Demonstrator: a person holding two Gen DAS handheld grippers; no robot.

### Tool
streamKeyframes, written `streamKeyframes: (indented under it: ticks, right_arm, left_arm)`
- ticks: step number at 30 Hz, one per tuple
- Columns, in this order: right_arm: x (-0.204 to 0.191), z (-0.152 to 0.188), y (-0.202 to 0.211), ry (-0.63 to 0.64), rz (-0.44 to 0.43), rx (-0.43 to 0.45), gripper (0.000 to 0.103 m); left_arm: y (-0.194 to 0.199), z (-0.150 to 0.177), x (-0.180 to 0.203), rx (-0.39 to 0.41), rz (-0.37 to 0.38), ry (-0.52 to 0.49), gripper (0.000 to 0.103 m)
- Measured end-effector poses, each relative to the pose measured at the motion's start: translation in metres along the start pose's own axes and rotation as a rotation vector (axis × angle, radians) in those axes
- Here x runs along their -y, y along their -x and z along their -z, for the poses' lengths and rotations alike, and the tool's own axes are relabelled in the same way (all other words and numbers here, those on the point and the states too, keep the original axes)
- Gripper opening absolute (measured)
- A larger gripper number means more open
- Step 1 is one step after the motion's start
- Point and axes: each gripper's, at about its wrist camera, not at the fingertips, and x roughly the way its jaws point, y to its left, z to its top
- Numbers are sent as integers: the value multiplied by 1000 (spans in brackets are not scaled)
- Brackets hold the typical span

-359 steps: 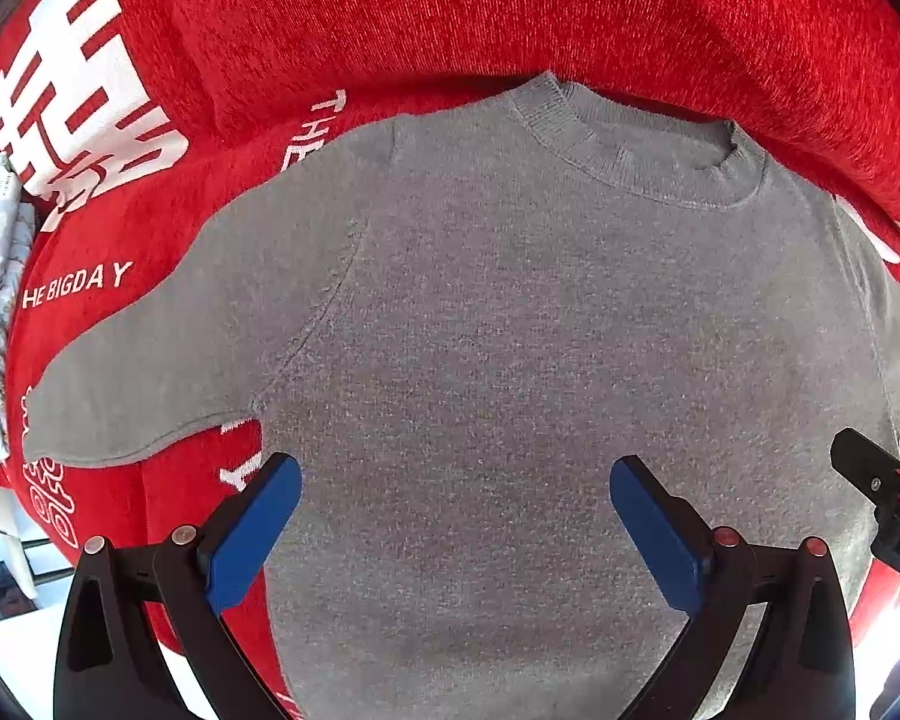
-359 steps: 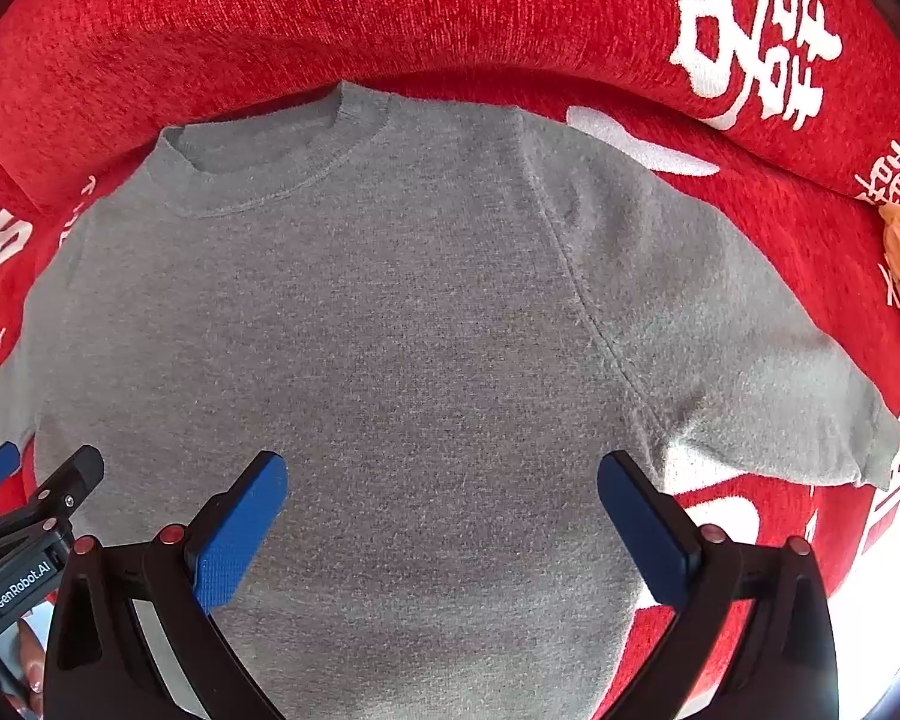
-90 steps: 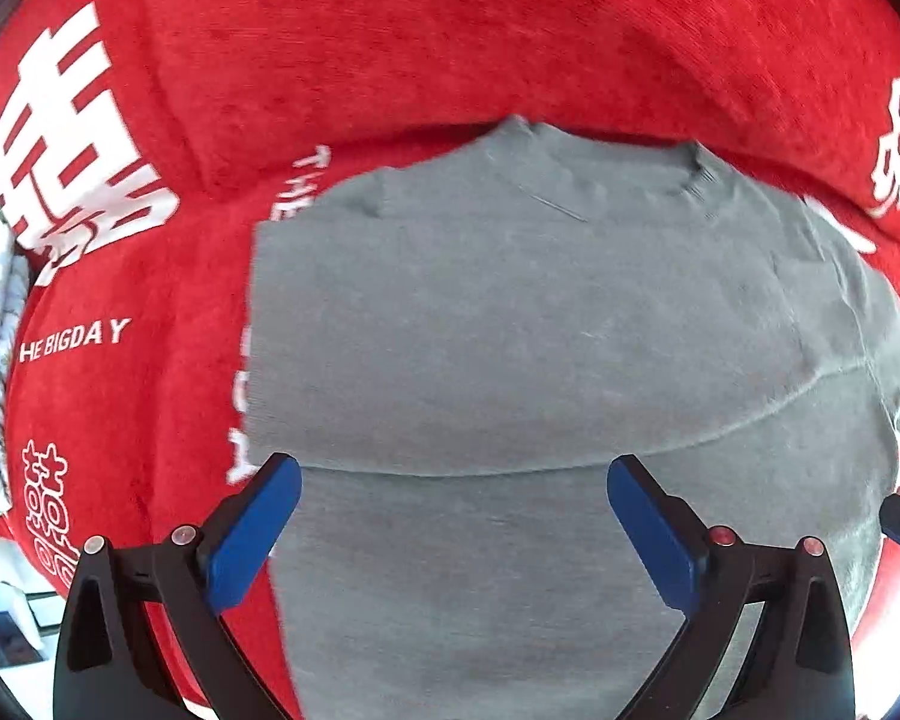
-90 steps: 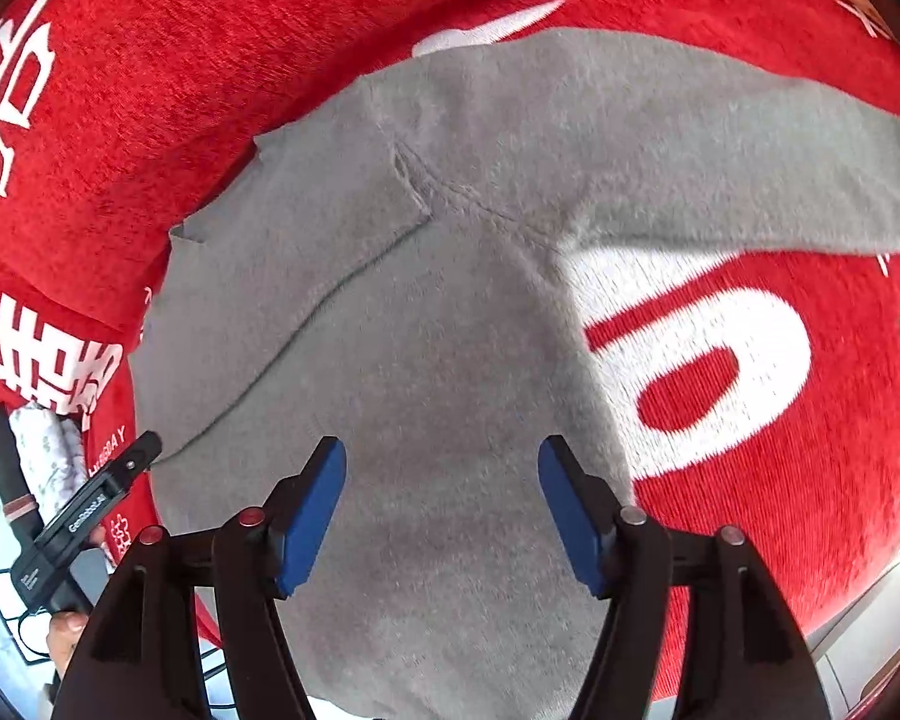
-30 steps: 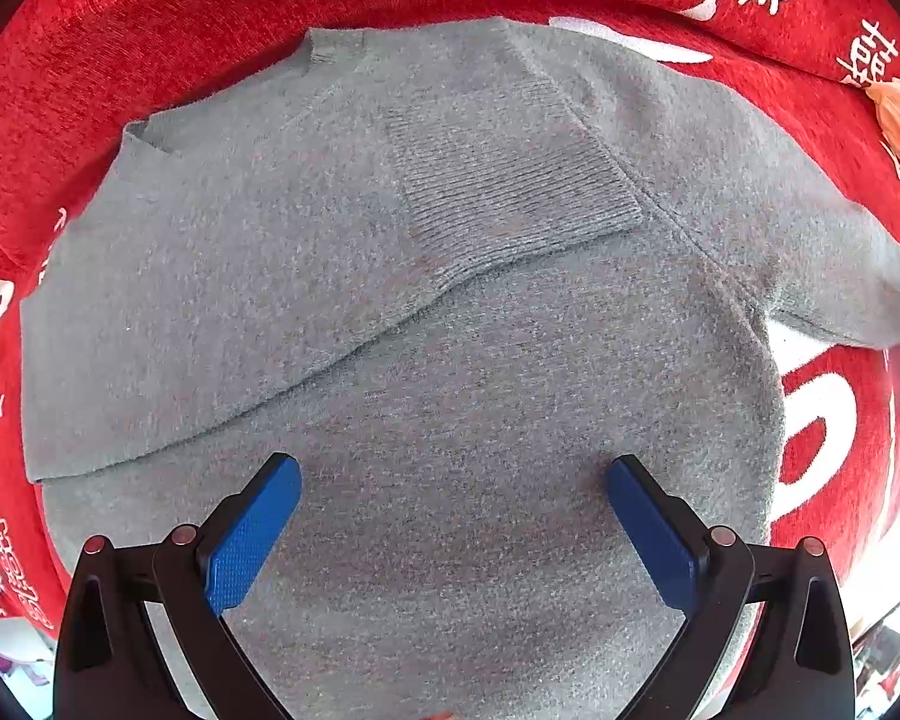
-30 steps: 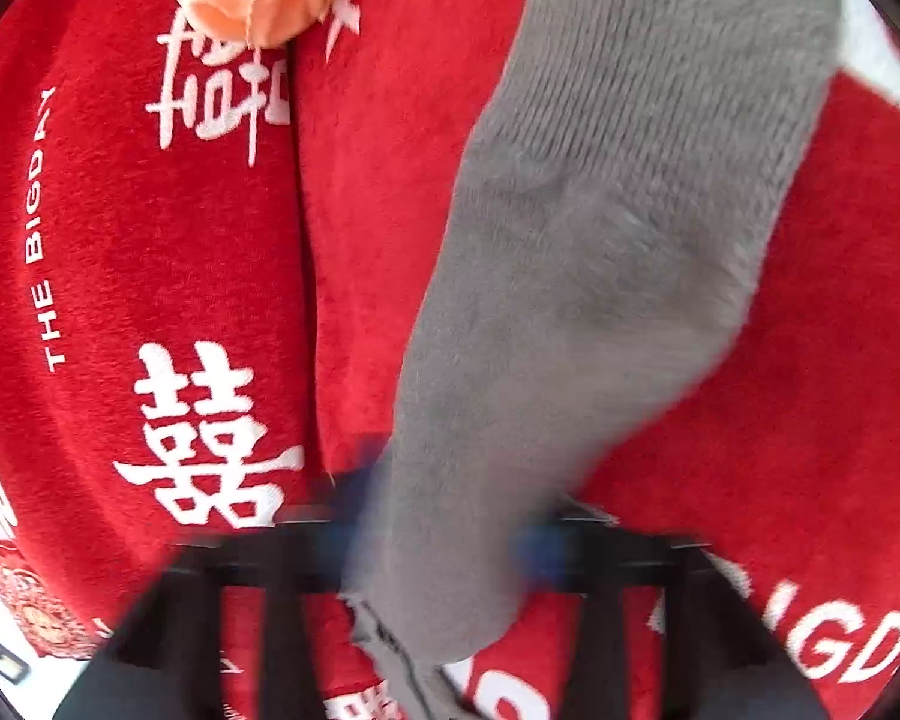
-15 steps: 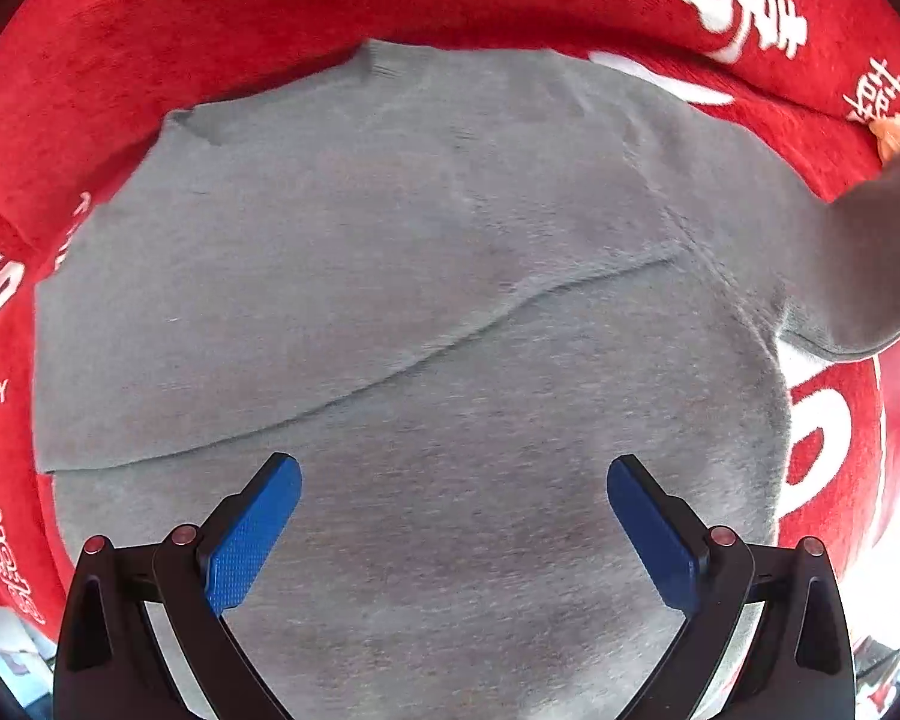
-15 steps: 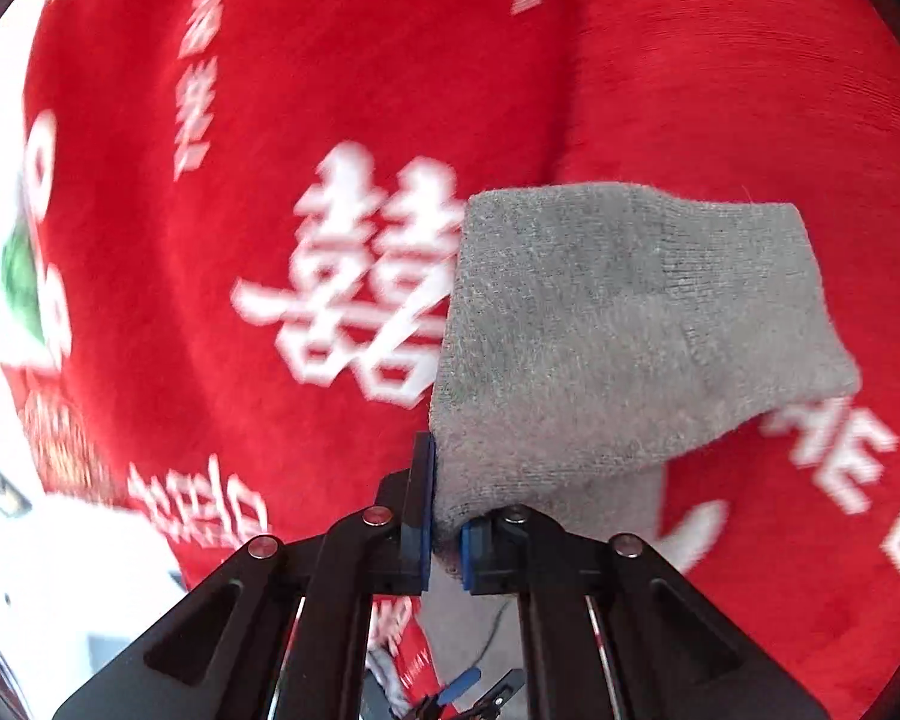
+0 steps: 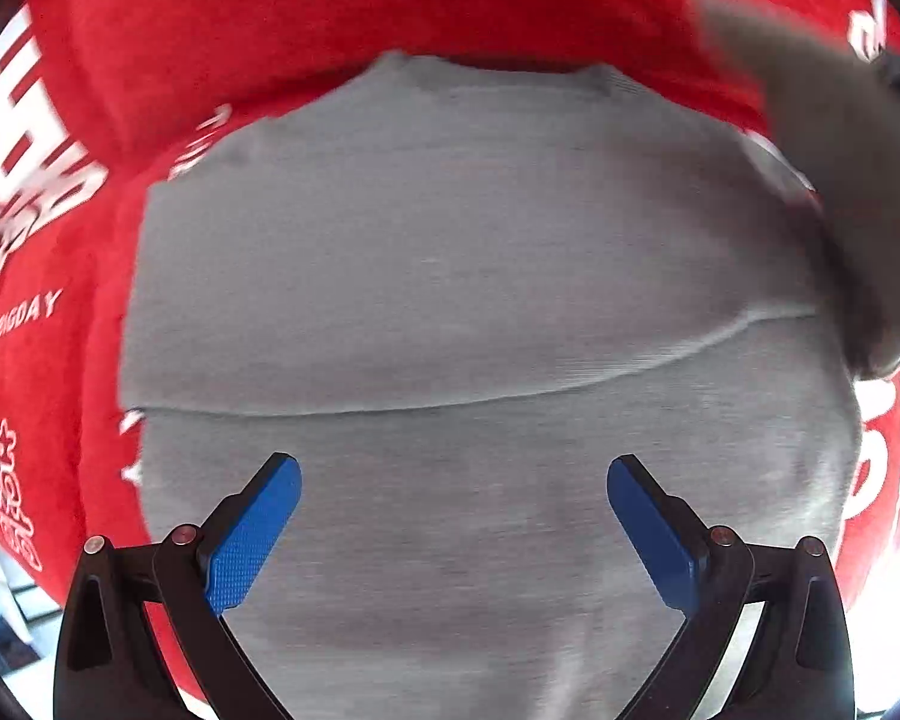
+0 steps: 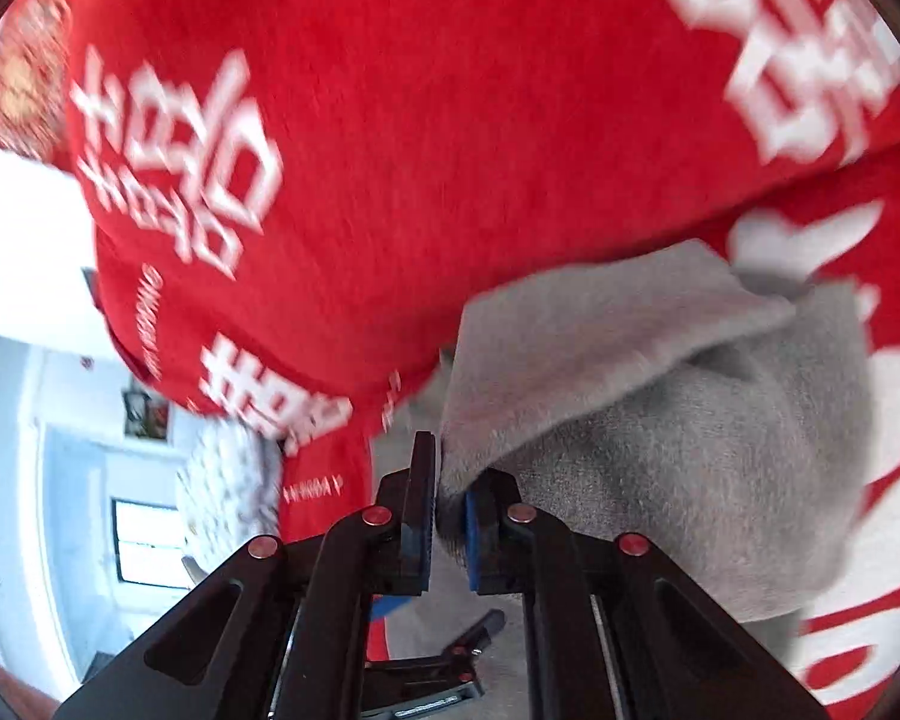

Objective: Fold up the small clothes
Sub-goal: 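Fold the held sleeve across the sweater body and open the right tool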

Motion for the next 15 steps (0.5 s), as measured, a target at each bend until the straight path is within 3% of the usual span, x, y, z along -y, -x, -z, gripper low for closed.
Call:
streamKeyframes:
  ticks: [5, 7, 8, 10, 15]
  right_arm:
    - [10, 22, -74, -55, 157, -145, 14]
    - [20, 31, -87, -116, 206, -201, 43]
    - [23, 35, -87, -143, 202, -197, 64]
    - [23, 40, -76, -174, 180, -133, 64]
    - [24, 20, -57, -248, 222, 35, 62]
  left_arm:
    - [-3, 8, -44, -5, -20, 60, 102]
    - [-5, 13, -59, -8, -25, 80, 102]
    - [-6, 15, -67, -11, -26, 92, 102]
    - [-6, 17, -78, -12, -25, 112, 102]
    - [-8, 25, -97, -13, -21, 152, 102]
